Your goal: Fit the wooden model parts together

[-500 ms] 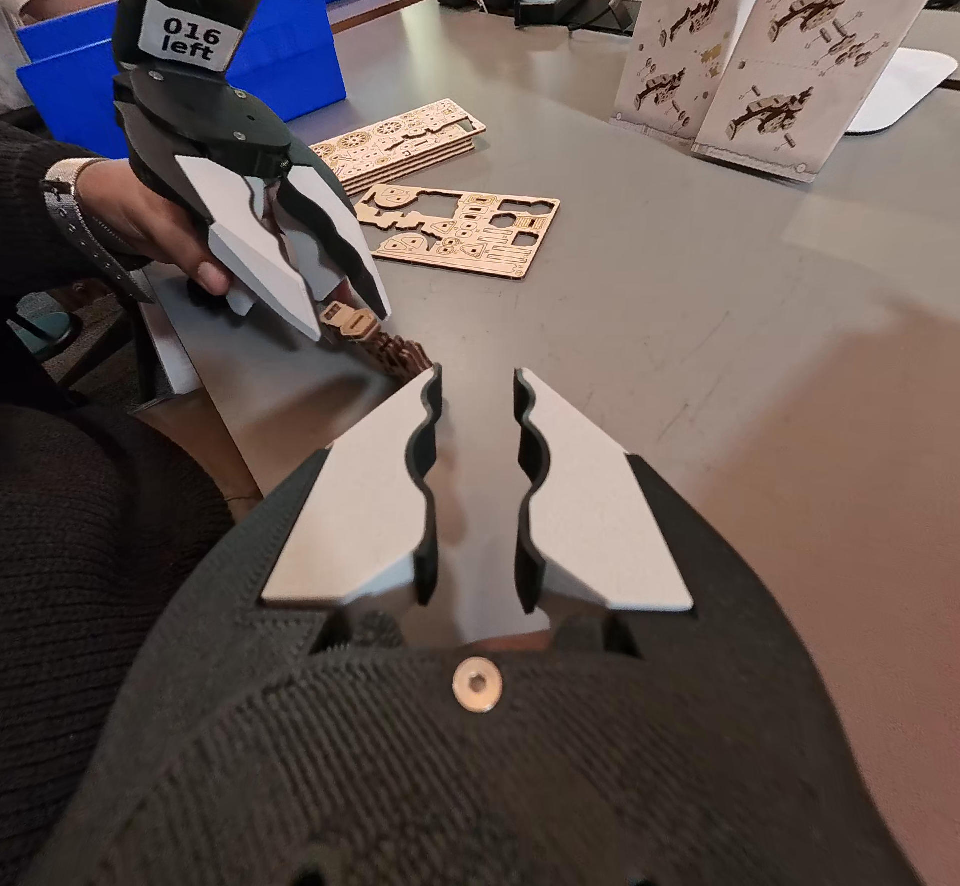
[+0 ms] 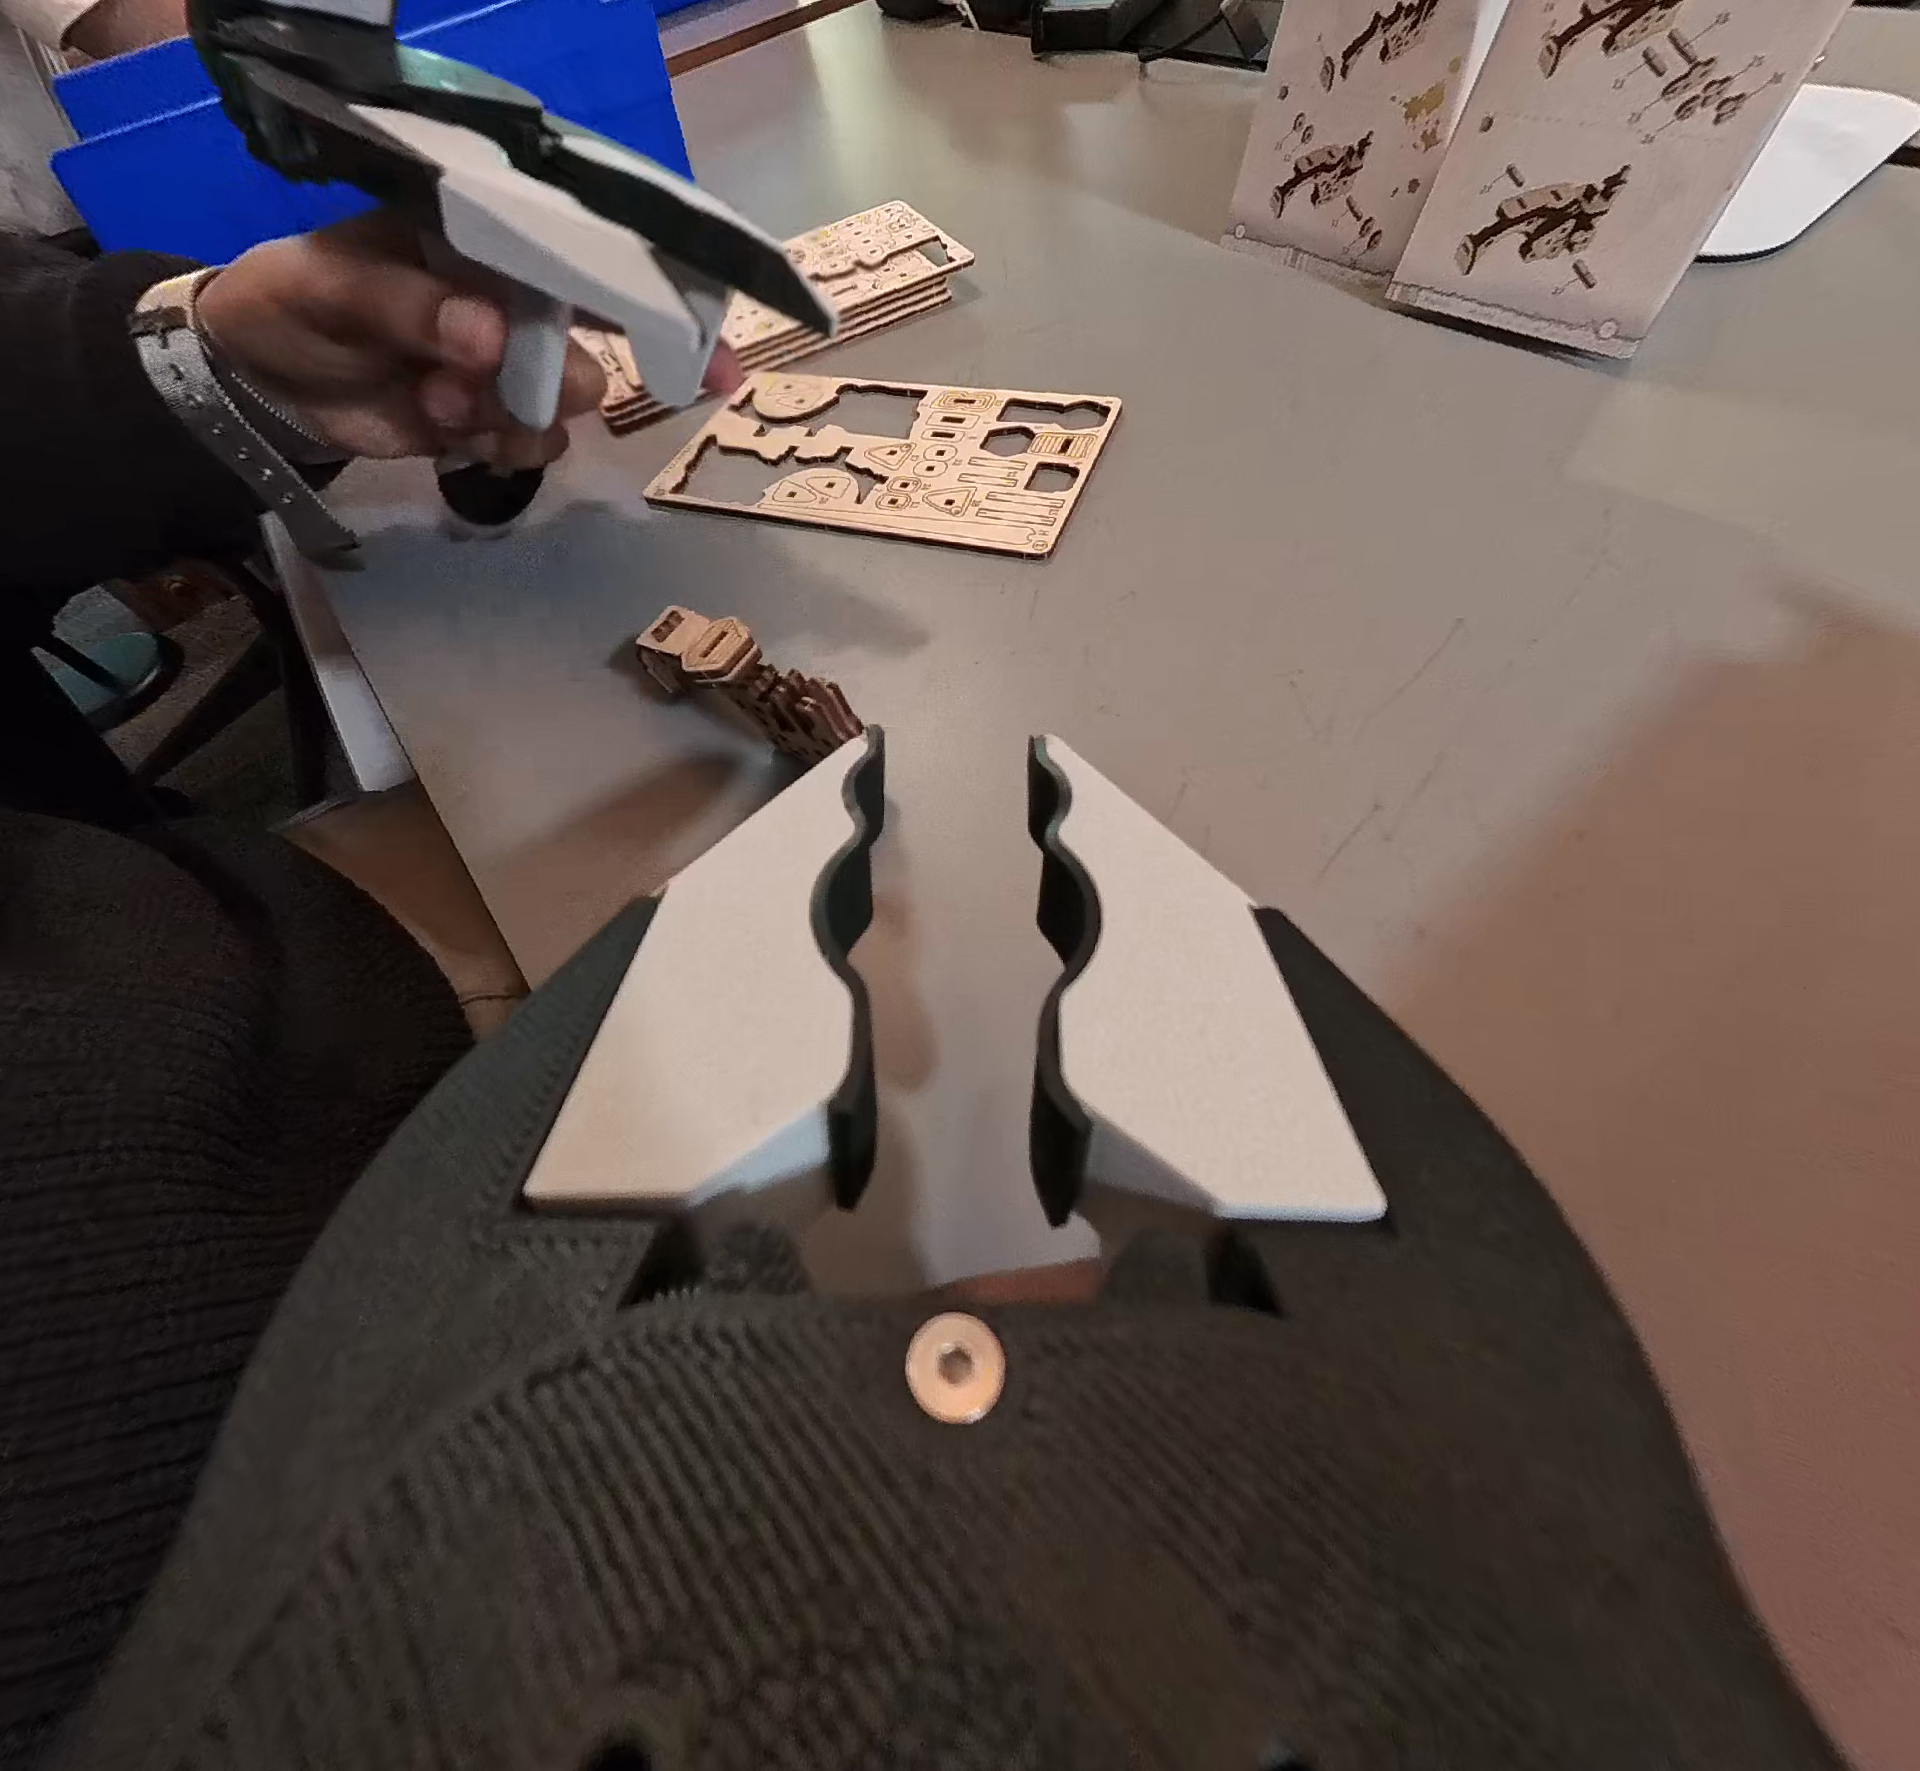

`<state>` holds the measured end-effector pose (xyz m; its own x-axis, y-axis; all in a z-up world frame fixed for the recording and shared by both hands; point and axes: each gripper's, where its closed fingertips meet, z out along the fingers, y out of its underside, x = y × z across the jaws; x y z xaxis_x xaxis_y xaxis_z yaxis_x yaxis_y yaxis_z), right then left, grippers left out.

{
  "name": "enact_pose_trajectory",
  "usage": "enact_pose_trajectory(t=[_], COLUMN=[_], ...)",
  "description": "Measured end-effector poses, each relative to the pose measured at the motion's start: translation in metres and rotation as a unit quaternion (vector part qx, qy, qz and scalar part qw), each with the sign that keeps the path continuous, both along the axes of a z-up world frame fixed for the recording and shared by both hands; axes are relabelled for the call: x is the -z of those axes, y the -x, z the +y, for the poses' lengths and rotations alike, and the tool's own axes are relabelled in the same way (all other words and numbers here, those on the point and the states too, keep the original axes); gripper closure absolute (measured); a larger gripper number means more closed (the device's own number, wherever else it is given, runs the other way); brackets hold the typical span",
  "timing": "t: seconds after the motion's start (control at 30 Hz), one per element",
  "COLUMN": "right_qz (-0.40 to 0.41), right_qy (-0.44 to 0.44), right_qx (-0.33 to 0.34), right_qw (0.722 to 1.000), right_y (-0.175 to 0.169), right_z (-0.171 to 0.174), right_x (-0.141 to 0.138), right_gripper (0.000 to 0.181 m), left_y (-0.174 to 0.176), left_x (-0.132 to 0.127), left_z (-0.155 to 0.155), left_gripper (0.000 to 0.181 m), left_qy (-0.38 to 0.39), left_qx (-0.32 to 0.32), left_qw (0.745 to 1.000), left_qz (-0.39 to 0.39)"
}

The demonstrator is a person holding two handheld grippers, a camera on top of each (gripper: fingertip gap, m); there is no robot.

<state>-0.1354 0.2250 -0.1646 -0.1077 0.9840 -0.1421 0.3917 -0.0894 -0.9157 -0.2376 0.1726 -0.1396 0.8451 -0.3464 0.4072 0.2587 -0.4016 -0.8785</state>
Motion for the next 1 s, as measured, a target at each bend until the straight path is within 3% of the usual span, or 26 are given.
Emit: enact_pose_trajectory(t=[0.17, 0.3, 0.47, 0.67, 1.0], right_qz=[-0.003, -0.006, -0.006, -0.007, -0.01], right_qy=[-0.001, -0.002, -0.003, -0.001, 0.004], right_qx=[-0.001, 0.0, -0.001, -0.002, 0.002], right_qw=[1.0, 1.0, 1.0, 1.0, 1.0], right_y=[0.0, 0.001, 0.001, 0.0, 0.001], right_z=[0.0, 0.0, -0.001, -0.001, 0.001], right_x=[0.001, 0.002, 0.002, 0.002, 0.004], right_gripper=[0.155, 0.155, 0.155, 0.155, 0.155], left_y=[0.049, 0.059, 0.086, 0.104, 0.1], left_x=[0.012, 0.026, 0.049, 0.033, 0.046], left_z=[0.002, -0.001, -0.007, -0.009, -0.009], left_gripper=[0.131, 0.139, 0.139, 0.144, 0.149], left_qy=[0.021, 0.063, 0.108, 0.08, 0.088], left_qx=[-0.095, -0.097, -0.123, -0.156, -0.131], left_qw=[0.989, 0.984, 0.954, 0.958, 0.966], left_qz=[0.115, 0.136, 0.252, 0.227, 0.205])
